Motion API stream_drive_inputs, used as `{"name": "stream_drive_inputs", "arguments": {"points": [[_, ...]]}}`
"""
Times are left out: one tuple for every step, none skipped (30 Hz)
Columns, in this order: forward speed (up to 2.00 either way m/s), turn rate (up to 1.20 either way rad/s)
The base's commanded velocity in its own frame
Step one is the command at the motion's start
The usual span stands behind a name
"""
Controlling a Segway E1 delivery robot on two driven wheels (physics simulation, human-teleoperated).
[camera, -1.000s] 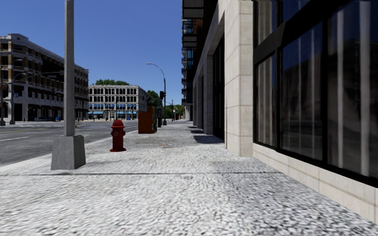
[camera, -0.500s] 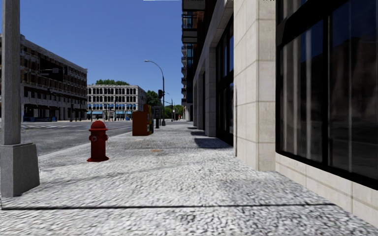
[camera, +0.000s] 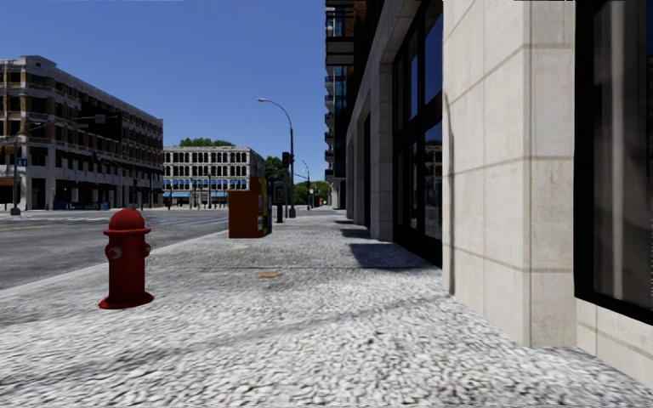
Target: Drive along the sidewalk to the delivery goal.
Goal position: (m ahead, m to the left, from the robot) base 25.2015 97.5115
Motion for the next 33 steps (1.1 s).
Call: {"name": "stream_drive_inputs", "arguments": {"points": [[2.00,0.00],[2.00,0.00],[2.00,0.00],[2.00,0.00],[2.00,0.00],[2.00,0.00],[2.00,0.00],[2.00,0.00],[2.00,0.00],[2.00,0.00],[2.00,0.00],[2.00,0.00],[2.00,0.00],[2.00,0.00],[2.00,0.00],[2.00,0.00],[2.00,0.00],[2.00,0.00],[2.00,0.00],[2.00,0.00],[2.00,0.00],[2.00,0.00],[2.00,0.00],[2.00,0.00],[2.00,0.00],[2.00,0.00],[2.00,0.00],[2.00,0.00],[2.00,0.00],[2.00,0.00],[2.00,0.00],[2.00,0.00],[2.00,0.00]]}}
